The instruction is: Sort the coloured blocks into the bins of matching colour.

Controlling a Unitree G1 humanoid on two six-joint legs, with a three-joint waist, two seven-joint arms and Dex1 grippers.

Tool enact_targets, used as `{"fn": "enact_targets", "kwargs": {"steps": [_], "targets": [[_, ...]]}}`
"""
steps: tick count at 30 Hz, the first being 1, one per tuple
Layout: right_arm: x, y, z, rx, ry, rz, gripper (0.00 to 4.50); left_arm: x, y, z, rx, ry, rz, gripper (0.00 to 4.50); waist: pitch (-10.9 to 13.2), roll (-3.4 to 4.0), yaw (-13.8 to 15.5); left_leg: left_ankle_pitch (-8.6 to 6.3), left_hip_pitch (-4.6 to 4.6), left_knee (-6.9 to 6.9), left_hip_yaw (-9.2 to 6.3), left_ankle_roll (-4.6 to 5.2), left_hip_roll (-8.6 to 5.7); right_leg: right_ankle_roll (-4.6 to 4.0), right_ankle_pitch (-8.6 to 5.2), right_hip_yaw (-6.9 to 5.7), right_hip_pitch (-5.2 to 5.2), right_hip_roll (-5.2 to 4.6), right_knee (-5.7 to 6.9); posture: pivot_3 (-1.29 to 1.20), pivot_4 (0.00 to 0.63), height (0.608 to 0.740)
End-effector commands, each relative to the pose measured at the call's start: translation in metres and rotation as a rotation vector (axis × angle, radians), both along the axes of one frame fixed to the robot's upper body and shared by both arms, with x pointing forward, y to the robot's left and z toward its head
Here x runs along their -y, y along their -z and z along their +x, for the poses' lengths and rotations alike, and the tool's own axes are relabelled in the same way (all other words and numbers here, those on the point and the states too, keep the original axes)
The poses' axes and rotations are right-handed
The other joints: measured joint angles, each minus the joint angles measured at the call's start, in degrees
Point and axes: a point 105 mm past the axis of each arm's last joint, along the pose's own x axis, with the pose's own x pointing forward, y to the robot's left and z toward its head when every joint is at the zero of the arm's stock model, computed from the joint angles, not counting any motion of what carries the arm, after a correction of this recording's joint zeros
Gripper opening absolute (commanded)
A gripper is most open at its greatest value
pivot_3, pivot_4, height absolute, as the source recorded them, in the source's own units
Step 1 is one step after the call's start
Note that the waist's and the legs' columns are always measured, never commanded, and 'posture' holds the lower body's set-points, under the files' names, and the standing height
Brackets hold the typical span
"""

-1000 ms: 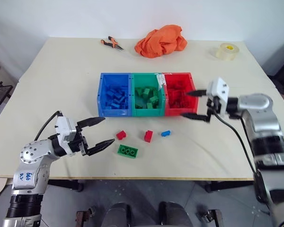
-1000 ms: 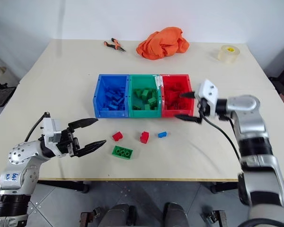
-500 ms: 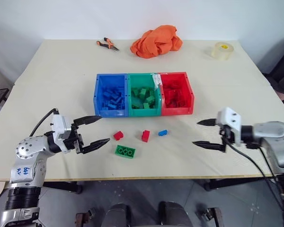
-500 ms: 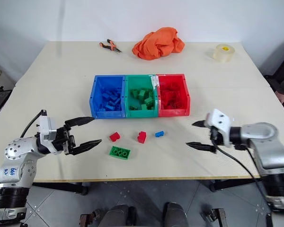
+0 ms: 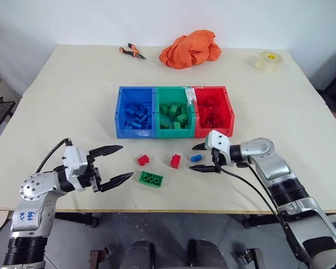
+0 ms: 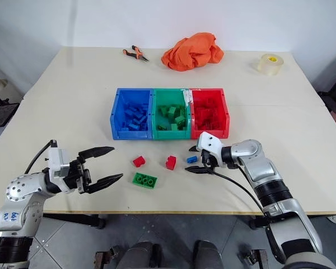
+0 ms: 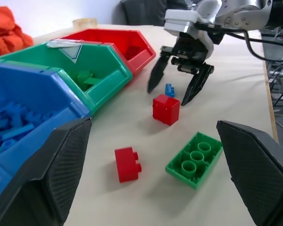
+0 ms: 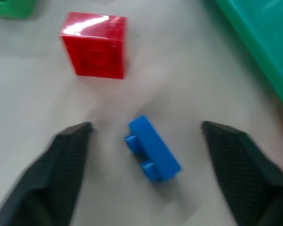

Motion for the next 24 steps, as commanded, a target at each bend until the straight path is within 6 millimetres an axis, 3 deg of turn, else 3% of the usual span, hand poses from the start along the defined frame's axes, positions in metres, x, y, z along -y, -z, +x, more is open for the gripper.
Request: {"fn": "enact_targets", "kwargs": {"steps": [1,7,8,16,20,24], "targets": [[0.007,-0.002,0.003,0.029,0.015,-0.005,2.55,-0.005,-0.013,-0.005,0.052,-0.017,0.0,4.5,0.0,0.0,0.04,0.0,0.0,0.01,0.0,0.0,0.0,0.0,0.0,-0.01,0.0,0.0,0.0,0.0,0.15,0.74],[0.015,-0.019,0.004,0.08,0.027,0.025,0.47,-0.009,-0.013,-0.006,0.058,-0.033,0.004,4.5,0.0,0.0,0.09,0.0,-0.01,0.01,-0.02,0.0,0.0,0.0,0.0,0.0,0.0,-0.03,0.0,0.0,0.15,0.74],[0.014,-0.025,0.004,0.093,0.029,0.04,0.32,-0.009,-0.013,-0.005,0.059,-0.033,0.004,4.5,0.0,0.0,0.07,0.0,-0.02,0.01,-0.02,0.0,0.0,0.0,0.0,0.0,-0.01,-0.03,0.0,0.0,0.15,0.74],[-0.019,-0.096,0.019,0.21,0.03,0.244,0.32,-0.008,-0.014,0.001,0.07,-0.027,-0.002,4.5,0.01,0.02,-0.69,0.0,-0.03,-0.04,0.05,-0.03,0.07,-0.01,-0.01,0.01,-0.1,0.01,0.03,0.0,0.15,0.74],[-0.077,-0.138,0.037,0.236,0.005,0.401,0.32,-0.003,-0.016,0.005,0.083,-0.018,-0.017,4.5,0.0,0.01,-1.78,0.01,-0.05,-0.08,0.09,-0.04,0.07,-0.01,-0.01,0.01,-0.24,0.02,0.19,0.0,0.15,0.74],[-0.122,-0.15,0.054,0.263,0.03,0.447,0.32,0.001,-0.015,0.005,0.089,-0.017,-0.023,4.5,-0.02,-0.03,-2.45,0.04,-0.03,-0.16,0.07,-0.13,0.08,-0.02,0.0,0.02,-0.71,0.01,1.07,0.0,0.15,0.74]]}}
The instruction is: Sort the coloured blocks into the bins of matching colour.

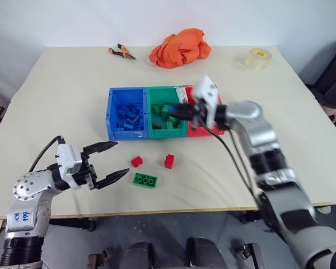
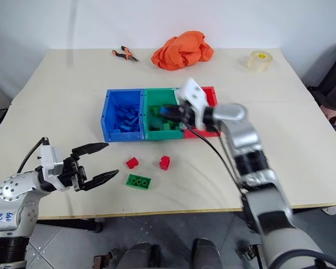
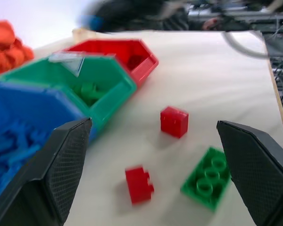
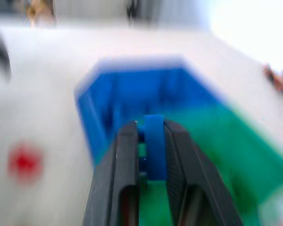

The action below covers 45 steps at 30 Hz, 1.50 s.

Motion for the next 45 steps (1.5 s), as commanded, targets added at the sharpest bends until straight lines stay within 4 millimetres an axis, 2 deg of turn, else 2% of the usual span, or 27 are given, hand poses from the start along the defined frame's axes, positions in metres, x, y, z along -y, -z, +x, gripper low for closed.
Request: {"fn": "enact_targets", "kwargs": {"steps": [1,6,8,9,12,18,22,24,26,31,33,36,39,43,45], "targets": [[-0.019,-0.007,0.016,0.036,0.064,0.036,0.32,0.002,-0.003,-0.002,0.029,-0.005,-0.006,4.5,-0.04,-0.08,-0.06,-0.01,0.0,-0.01,-0.06,-0.01,0.0,0.0,0.0,-0.01,-0.02,0.0,0.08,0.0,0.15,0.74],[-0.053,-0.001,0.021,0.043,0.093,0.05,0.32,0.003,-0.004,-0.004,0.041,-0.015,-0.01,4.5,-0.07,-0.15,0.21,-0.01,-0.08,0.03,-0.31,0.0,-0.14,-0.06,0.05,0.1,0.05,0.0,0.07,0.0,0.15,0.74],[-0.06,0.003,0.022,0.037,0.113,0.05,1.09,0.003,-0.005,-0.005,0.045,-0.02,-0.01,4.5,-0.06,-0.13,0.11,-0.01,-0.08,0.02,-0.31,0.0,-0.12,-0.07,0.05,0.12,0.04,0.02,0.05,0.0,0.15,0.74],[-0.062,0.005,0.022,0.039,0.118,0.046,1.27,0.003,-0.005,-0.005,0.047,-0.023,-0.01,4.5,-0.06,-0.12,0.05,0.0,-0.08,0.02,-0.3,0.0,-0.11,-0.07,0.05,0.12,0.03,0.05,0.06,0.0,0.15,0.74],[-0.064,0.005,0.022,0.055,0.122,0.045,2.35,0.001,-0.005,-0.006,0.049,-0.032,-0.01,4.5,-0.05,-0.12,-0.15,0.0,-0.09,0.02,-0.3,-0.01,-0.1,-0.06,0.05,0.14,0.02,0.05,0.06,0.0,0.15,0.74],[-0.052,-0.003,0.022,0.09,0.103,0.083,4.4,-0.007,-0.004,-0.006,0.037,-0.045,-0.004,4.5,-0.05,-0.11,-0.61,-0.01,-0.08,0.0,-0.31,-0.02,-0.07,-0.07,0.05,0.2,0.02,0.07,0.07,0.0,0.15,0.74],[-0.042,-0.006,0.022,0.11,0.09,0.095,4.46,-0.017,-0.002,-0.005,0.024,-0.058,0.011,4.5,-0.05,-0.11,-0.64,-0.01,-0.08,0.0,-0.29,-0.02,-0.06,-0.07,0.05,0.27,0.02,0.07,0.05,0.0,0.15,0.74],[-0.027,-0.004,0.013,0.11,0.011,0.097,4.46,-0.025,-0.001,-0.004,0.018,-0.069,0.022,4.5,-0.06,-0.12,-0.56,-0.01,-0.08,-0.01,-0.3,-0.02,-0.06,-0.06,0.05,0.3,0.02,0.06,0.06,0.0,0.15,0.74],[-0.006,0.004,-0.003,0.085,-0.082,0.077,4.46,-0.031,0.0,-0.002,0.012,-0.076,0.036,4.5,-0.06,-0.13,-0.21,-0.01,-0.08,-0.01,-0.38,-0.02,-0.07,-0.07,0.05,0.4,0.04,0.05,0.05,0.0,0.15,0.74],[0.066,0.046,-0.056,-0.039,-0.2,-0.107,4.46,-0.035,0.001,-0.001,0.001,-0.066,0.052,4.5,-0.05,-0.1,1.14,-0.07,-0.19,0.03,-0.63,0.08,-0.19,-0.04,0.14,0.69,0.15,-0.02,-0.08,0.0,0.15,0.74],[0.091,0.062,-0.071,-0.101,-0.19,-0.188,4.46,-0.037,0.001,0.0,-0.002,-0.065,0.055,4.5,-0.03,-0.08,1.16,-0.07,-0.22,0.03,-0.6,0.09,-0.2,-0.04,0.15,0.68,0.2,-0.04,-0.32,0.0,0.15,0.74],[0.133,0.086,-0.082,-0.165,-0.091,-0.319,4.46,-0.038,0.001,0.002,-0.009,-0.06,0.057,4.5,-0.04,-0.08,1.04,-0.07,-0.17,0.01,-0.36,0.08,-0.11,-0.04,0.14,0.55,0.28,0.01,-0.61,0.0,0.15,0.74],[0.164,0.097,-0.091,-0.207,-0.022,-0.399,4.46,-0.039,0.001,0.002,-0.016,-0.055,0.061,4.5,-0.04,-0.08,0.93,-0.05,-0.09,-0.09,0.09,0.05,0.01,-0.05,0.13,0.15,0.34,0.05,-1.02,0.0,0.15,0.74],[0.173,0.1,-0.092,-0.218,0.016,-0.426,4.46,-0.041,0.001,0.002,-0.023,-0.05,0.067,4.5,-0.04,-0.08,0.91,-0.05,-0.02,-0.11,0.29,0.05,0.06,-0.06,0.13,0.03,0.29,0.02,-1.02,0.0,0.15,0.74],[0.163,0.1,-0.086,-0.211,0.027,-0.393,4.46,-0.041,-0.001,0.002,-0.017,-0.037,0.065,4.5,-0.04,-0.09,1.07,-0.05,-0.03,-0.1,0.29,0.05,0.07,-0.06,0.13,0.02,0.29,0.01,-1.02,0.0,0.15,0.74]]}}
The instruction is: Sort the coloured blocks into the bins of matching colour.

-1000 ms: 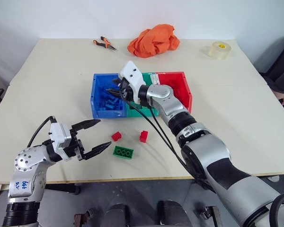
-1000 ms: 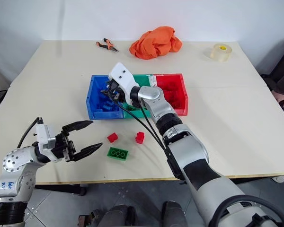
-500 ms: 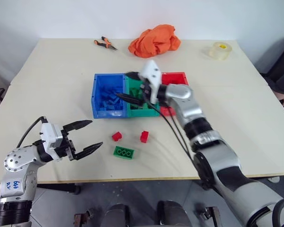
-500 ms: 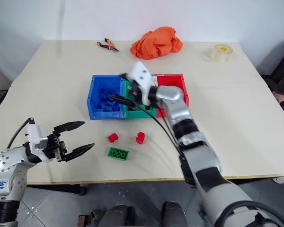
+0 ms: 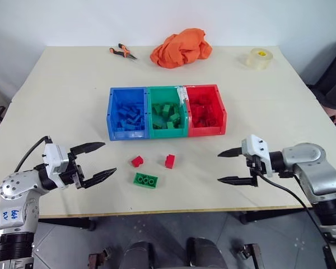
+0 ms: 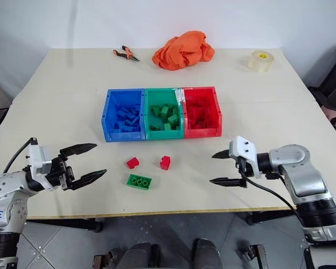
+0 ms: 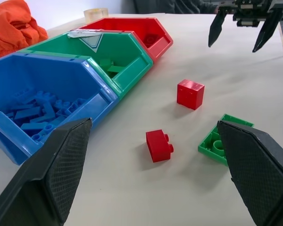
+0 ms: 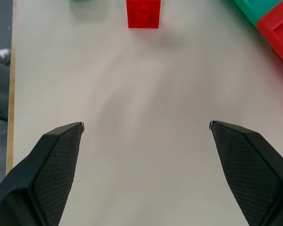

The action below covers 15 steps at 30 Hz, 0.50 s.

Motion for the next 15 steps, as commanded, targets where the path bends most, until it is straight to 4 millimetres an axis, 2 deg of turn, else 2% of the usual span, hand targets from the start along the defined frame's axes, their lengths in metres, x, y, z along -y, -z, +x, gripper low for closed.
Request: {"fn": "enact_targets", "kwargs": {"steps": [1,4,9,15], "targets": [[-0.018,-0.013,0.008,0.068,0.0,0.054,4.46,-0.004,-0.011,0.0,0.032,0.01,0.007,4.5,-0.01,-0.02,0.06,0.0,0.0,0.01,-0.01,0.0,-0.01,0.0,0.0,0.0,0.0,-0.01,0.01,0.0,0.15,0.74],[-0.036,-0.01,0.017,0.078,-0.009,0.087,4.46,-0.003,-0.013,-0.001,0.041,0.024,-0.003,4.5,-0.01,-0.02,0.08,0.0,-0.03,0.05,-0.04,0.0,-0.02,0.0,0.0,0.0,0.0,-0.03,0.01,0.0,0.15,0.74],[-0.084,0.004,0.033,0.085,-0.066,0.118,4.46,0.002,-0.012,-0.007,0.038,0.037,-0.004,4.5,-0.02,-0.03,-0.02,0.0,-0.04,0.07,-0.06,0.0,-0.03,0.0,0.0,0.0,-0.04,-0.02,0.11,0.0,0.15,0.74],[-0.119,0.014,0.044,0.081,-0.13,0.144,4.46,0.006,-0.013,-0.016,0.047,0.024,-0.014,4.5,-0.02,-0.03,-0.03,0.01,-0.09,0.11,-0.16,0.02,-0.08,-0.01,0.01,0.02,-0.1,-0.03,0.25,0.0,0.15,0.74]]}}
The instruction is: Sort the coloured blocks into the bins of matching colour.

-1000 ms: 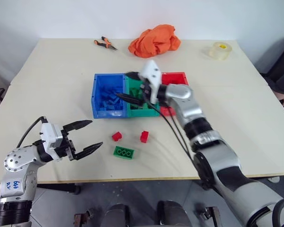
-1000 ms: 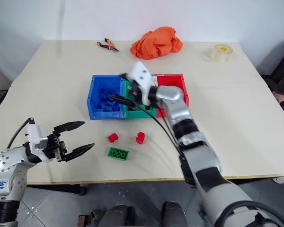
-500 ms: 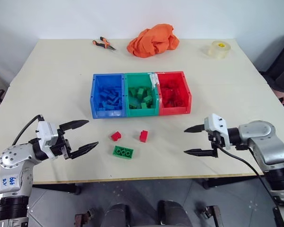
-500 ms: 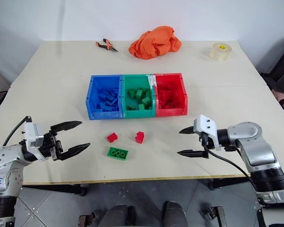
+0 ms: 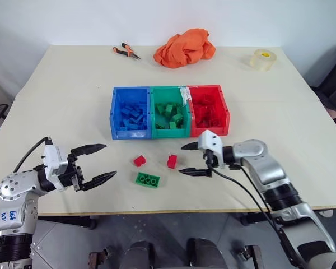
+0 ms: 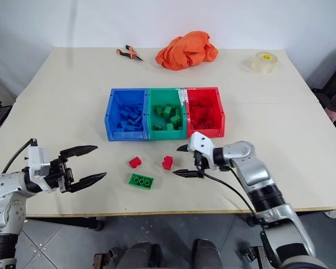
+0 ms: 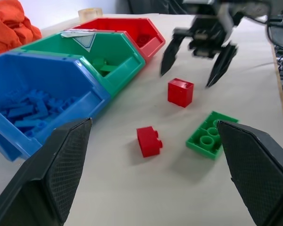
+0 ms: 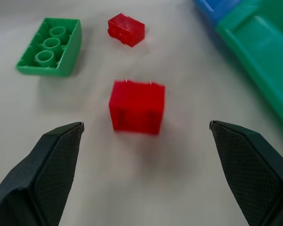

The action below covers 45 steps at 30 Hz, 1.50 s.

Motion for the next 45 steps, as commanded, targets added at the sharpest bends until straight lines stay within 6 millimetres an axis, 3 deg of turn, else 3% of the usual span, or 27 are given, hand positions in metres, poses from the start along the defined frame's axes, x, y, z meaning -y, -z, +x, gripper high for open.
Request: {"fn": "enact_targets", "kwargs": {"steps": [1,2,5,12,15,19,25,29,33,38,41,45], "targets": [[-0.011,-0.004,0.007,0.044,-0.017,0.016,4.46,0.001,-0.014,-0.007,0.057,-0.007,-0.017,4.5,0.0,0.0,-0.02,0.0,0.0,0.0,-0.01,0.0,0.01,0.0,0.0,0.01,0.0,0.0,0.01,0.0,0.15,0.74],[-0.013,-0.003,0.009,0.046,-0.016,0.013,4.46,0.001,-0.013,-0.008,0.056,-0.012,-0.017,4.5,0.0,0.0,-0.06,0.0,0.0,0.0,-0.03,0.0,0.02,0.0,0.0,0.0,0.0,0.01,0.03,0.0,0.15,0.74],[-0.014,-0.002,0.008,0.047,-0.033,0.009,3.83,0.002,-0.013,-0.012,0.057,-0.024,-0.02,4.5,0.0,0.0,0.0,0.0,0.01,0.0,-0.04,0.0,0.0,0.0,0.0,0.02,-0.01,0.0,0.07,0.0,0.15,0.74],[-0.007,-0.012,0.008,0.074,-0.005,0.058,1.5,0.001,-0.011,-0.013,0.053,-0.033,-0.025,4.5,0.0,0.0,-0.05,0.0,0.01,0.0,-0.04,0.0,0.01,0.0,0.0,0.03,0.0,0.01,0.05,0.0,0.15,0.74],[-0.005,-0.027,0.009,0.1,0.023,0.112,1.45,0.001,-0.011,-0.01,0.055,-0.03,-0.027,4.5,0.0,0.01,-0.01,0.0,0.01,0.0,-0.04,0.0,0.01,0.0,0.0,0.03,-0.01,0.0,0.06,0.0,0.15,0.74],[0.014,-0.065,0.013,0.158,0.119,0.214,1.45,0.003,-0.011,-0.003,0.058,-0.013,-0.03,4.5,0.0,0.01,0.06,0.0,0.0,0.0,-0.04,0.0,0.01,0.0,0.0,0.03,-0.01,0.0,0.05,0.0,0.15,0.74],[0.065,-0.108,0.052,0.283,0.373,0.24,1.45,0.006,-0.011,0.006,0.059,0.012,-0.037,4.5,0.0,0.01,-0.05,0.0,0.01,0.0,-0.01,0.0,-0.01,-0.01,0.0,0.01,-0.01,0.01,0.05,0.0,0.15,0.74],[0.085,-0.114,0.082,0.343,0.513,0.19,1.45,0.011,-0.011,0.012,0.066,0.028,-0.043,4.5,0.0,0.0,-0.23,0.0,0.02,-0.03,0.09,0.0,0.01,-0.01,0.0,0.02,-0.05,0.04,0.05,0.0,0.15,0.74],[0.086,-0.114,0.092,0.371,0.53,0.163,2.75,0.015,-0.012,0.016,0.074,0.041,-0.046,4.5,0.0,0.0,-0.27,0.0,0.02,-0.04,0.12,0.0,0.01,-0.01,0.0,0.01,-0.09,0.05,0.1,0.0,0.15,0.74],[0.084,-0.117,0.082,0.384,0.476,0.174,4.49,0.013,-0.012,0.016,0.076,0.041,-0.046,4.5,0.01,0.01,-0.14,0.02,-0.01,-0.01,0.13,0.03,0.01,-0.01,0.0,0.02,-0.08,0.04,0.1,0.0,0.15,0.74],[0.083,-0.112,0.059,0.354,0.367,0.161,4.49,0.012,-0.011,0.014,0.073,0.039,-0.045,4.5,0.01,0.01,0.15,0.02,-0.01,0.01,0.06,0.03,0.01,0.0,0.01,0.02,-0.05,0.03,0.12,0.0,0.15,0.74],[0.088,-0.083,0.01,0.221,0.19,0.065,4.49,0.01,-0.01,0.012,0.063,0.039,-0.042,4.5,0.01,0.01,0.84,0.0,-0.04,0.02,-0.05,0.06,-0.02,0.03,0.02,0.01,0.02,0.01,0.06,0.0,0.15,0.74]]}}
